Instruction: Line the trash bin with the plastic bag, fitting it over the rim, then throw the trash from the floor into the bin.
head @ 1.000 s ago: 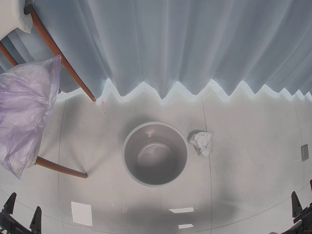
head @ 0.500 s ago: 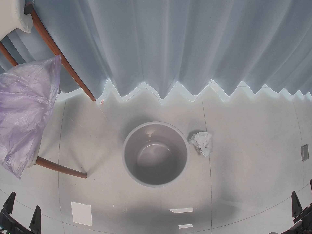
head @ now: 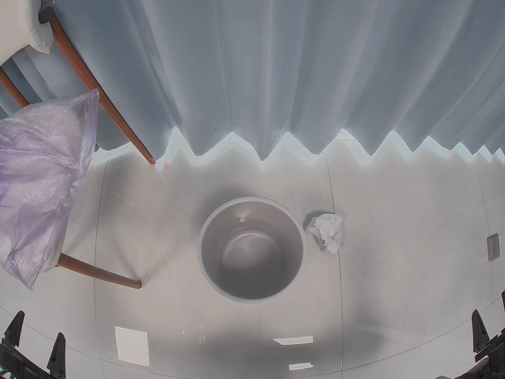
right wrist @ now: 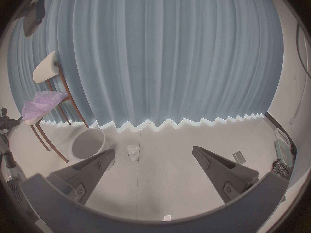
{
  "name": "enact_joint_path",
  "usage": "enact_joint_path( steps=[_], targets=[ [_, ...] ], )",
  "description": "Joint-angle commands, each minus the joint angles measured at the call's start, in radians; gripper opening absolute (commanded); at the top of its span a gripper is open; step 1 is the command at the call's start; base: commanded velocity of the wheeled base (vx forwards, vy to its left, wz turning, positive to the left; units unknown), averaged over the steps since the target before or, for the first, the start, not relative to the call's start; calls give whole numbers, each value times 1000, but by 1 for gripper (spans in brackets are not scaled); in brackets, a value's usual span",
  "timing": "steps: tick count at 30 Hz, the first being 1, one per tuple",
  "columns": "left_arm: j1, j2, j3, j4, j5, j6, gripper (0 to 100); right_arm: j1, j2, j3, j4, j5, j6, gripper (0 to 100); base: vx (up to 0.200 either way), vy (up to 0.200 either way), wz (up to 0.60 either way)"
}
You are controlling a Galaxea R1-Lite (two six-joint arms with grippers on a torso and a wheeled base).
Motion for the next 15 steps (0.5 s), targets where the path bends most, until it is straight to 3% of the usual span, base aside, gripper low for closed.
enact_joint_path(
  steps=[1,9,15],
  targets=[
    [-3,-9,18,-3,-6,6,100,0,-18,18,0,0,-1,100,0,0,0],
    [2,-16,18,-6,-29,11,100,0,-18,18,0,0,1,100,0,0,0],
    [-6,2,18,-3,-4,-3,100,0,-18,18,0,0,-1,100,0,0,0]
  ],
)
